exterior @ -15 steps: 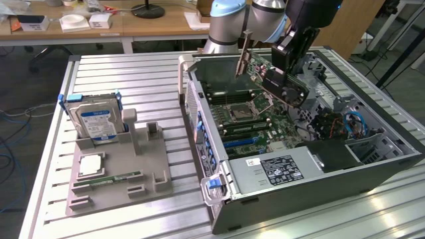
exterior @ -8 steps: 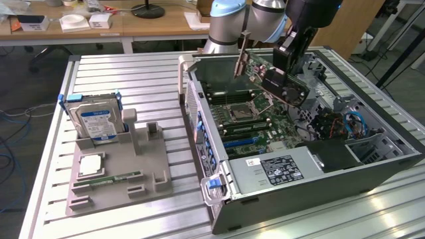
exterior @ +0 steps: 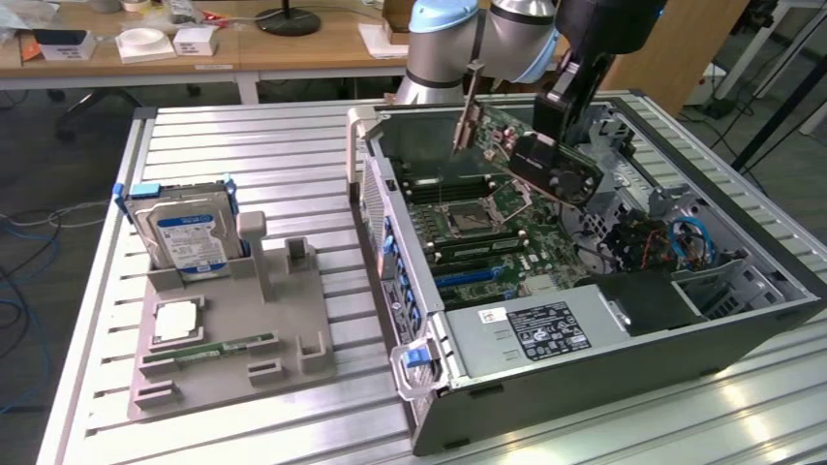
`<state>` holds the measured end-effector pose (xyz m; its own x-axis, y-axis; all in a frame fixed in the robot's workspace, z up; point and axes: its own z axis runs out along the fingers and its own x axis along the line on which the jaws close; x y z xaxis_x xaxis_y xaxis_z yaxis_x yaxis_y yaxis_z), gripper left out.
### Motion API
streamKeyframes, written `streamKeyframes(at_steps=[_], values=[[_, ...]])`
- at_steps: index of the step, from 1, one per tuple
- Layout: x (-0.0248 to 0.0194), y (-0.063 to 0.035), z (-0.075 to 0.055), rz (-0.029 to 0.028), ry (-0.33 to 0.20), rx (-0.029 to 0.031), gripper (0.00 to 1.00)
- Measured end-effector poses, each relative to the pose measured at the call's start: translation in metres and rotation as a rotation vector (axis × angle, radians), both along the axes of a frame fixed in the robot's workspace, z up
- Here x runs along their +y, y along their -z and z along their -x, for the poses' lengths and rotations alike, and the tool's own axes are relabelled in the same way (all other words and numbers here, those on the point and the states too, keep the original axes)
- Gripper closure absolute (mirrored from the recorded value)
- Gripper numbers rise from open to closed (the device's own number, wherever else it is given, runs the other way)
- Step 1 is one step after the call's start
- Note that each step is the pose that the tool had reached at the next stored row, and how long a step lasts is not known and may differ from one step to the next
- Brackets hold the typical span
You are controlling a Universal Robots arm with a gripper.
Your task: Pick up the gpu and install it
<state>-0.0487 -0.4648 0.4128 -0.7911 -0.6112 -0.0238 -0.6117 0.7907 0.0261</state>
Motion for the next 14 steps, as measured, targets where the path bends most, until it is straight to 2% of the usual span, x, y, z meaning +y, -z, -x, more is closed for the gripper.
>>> streamKeyframes(at_steps=[8, 9, 14], values=[[0.0000, 0.0000, 0.0000, 0.0000, -0.058, 0.0000, 0.74], [0.0000, 0.0000, 0.0000, -0.0001, -0.087, 0.0000, 0.74], [0.0000, 0.0001, 0.0000, -0.0001, -0.124, 0.0000, 0.74]])
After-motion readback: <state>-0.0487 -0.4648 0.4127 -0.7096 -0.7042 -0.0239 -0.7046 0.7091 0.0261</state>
